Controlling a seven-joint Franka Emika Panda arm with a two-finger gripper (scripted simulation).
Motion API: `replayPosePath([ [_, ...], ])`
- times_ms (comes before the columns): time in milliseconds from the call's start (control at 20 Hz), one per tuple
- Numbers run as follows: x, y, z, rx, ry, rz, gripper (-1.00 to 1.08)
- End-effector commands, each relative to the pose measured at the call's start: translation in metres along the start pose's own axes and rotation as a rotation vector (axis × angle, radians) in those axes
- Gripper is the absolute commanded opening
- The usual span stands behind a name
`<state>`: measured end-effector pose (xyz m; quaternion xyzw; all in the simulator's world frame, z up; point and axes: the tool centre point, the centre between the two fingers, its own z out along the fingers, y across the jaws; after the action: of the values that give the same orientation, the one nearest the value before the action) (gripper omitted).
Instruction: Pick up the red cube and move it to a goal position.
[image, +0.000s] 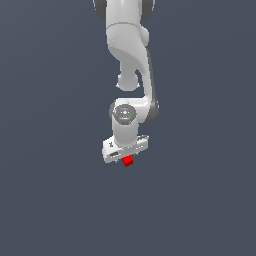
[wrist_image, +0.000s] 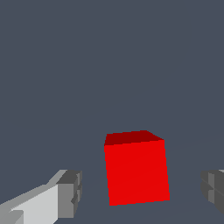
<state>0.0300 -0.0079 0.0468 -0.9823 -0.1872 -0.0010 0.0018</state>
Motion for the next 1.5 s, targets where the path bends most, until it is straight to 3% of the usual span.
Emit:
replayPosePath([
  [0,0.003,-0.002,0.012,-0.001,0.0,-0.045,1.0],
  [400,0.006,-0.003,0.027,-0.003,-0.003,-0.098,1.0],
  [450,0.006,-0.003,0.027,-0.003,-0.003,-0.098,-1.0],
  [1100,0.005,-0.003,0.024,-0.003,-0.003,-0.097,-1.0],
  [1450,0.001,0.001,-0.001,-0.003,-0.003,-0.097,-1.0],
])
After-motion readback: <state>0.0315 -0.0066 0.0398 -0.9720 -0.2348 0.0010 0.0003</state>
